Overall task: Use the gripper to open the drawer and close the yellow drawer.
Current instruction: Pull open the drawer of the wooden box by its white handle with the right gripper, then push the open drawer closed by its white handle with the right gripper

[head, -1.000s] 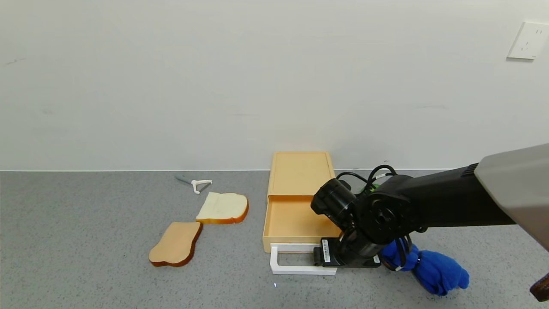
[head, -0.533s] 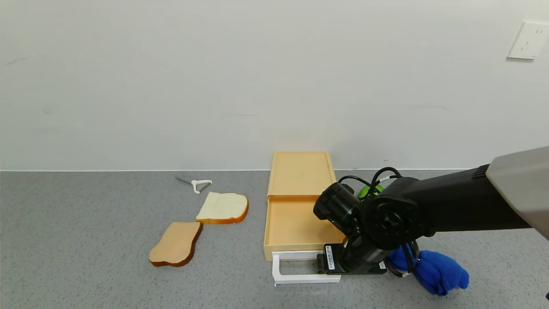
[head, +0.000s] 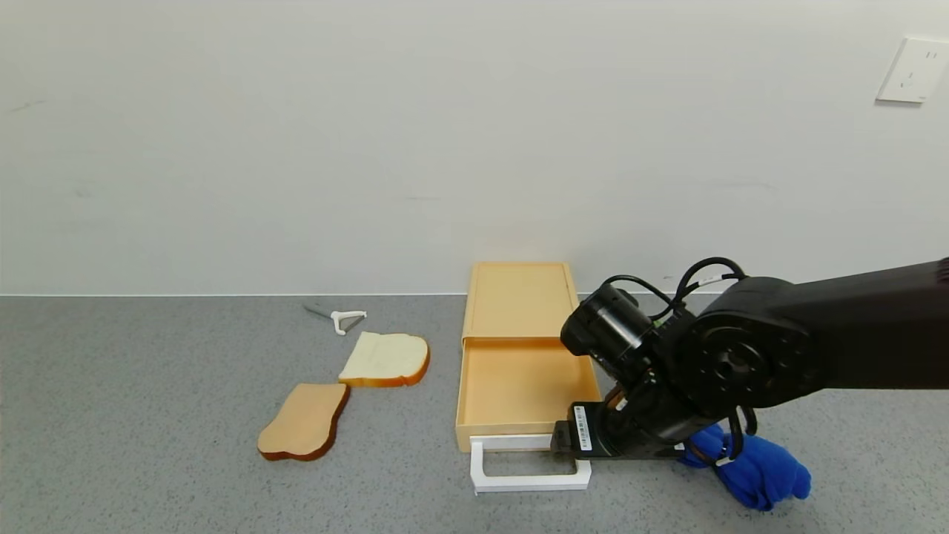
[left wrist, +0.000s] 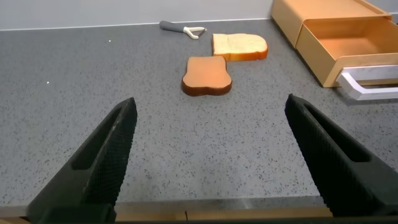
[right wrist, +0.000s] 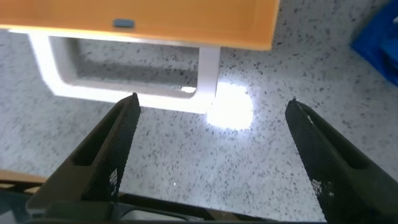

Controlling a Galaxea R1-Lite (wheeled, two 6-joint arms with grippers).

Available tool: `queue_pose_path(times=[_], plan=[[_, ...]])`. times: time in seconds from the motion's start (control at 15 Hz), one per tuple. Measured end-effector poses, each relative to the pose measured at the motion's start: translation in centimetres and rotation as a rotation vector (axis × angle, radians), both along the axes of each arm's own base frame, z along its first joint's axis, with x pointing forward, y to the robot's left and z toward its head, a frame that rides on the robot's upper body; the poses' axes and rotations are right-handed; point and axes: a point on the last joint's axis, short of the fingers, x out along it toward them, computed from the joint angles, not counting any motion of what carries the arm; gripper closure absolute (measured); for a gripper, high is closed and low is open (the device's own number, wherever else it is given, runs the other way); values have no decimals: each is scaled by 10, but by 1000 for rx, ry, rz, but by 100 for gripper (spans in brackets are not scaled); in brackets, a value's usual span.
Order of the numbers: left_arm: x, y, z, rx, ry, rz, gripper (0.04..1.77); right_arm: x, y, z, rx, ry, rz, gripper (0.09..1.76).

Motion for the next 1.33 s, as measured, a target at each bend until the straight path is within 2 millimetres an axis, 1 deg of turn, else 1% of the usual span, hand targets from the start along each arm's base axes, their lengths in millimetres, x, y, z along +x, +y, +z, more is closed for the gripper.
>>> queue_pose_path(times=[0.13,0.4,0.6,0.73,0.87,1.0,1.2,1.33], plan=[[0,0,0,0,0,0,9,-7,-9,20,19,-42,22,14],[0,0,0,0,0,0,9,-23,-38,62,64,-150,64,14],[0,0,0,0,0,0,9,-44,-63,89,122,-211,125,14],[0,0,0,0,0,-1,9,-62,-80,101,151,-248,153,14],[0,0,0,0,0,0,9,-80,-95,105,176,-278,175,14],[0,0,0,0,0,0,9,-92,-107,103,212,-326,182,14],[0,0,0,0,0,0,9,-106,-122,98,247,-407,188,14],[0,0,0,0,0,0,9,-113,-127,97,250,-417,187,14]])
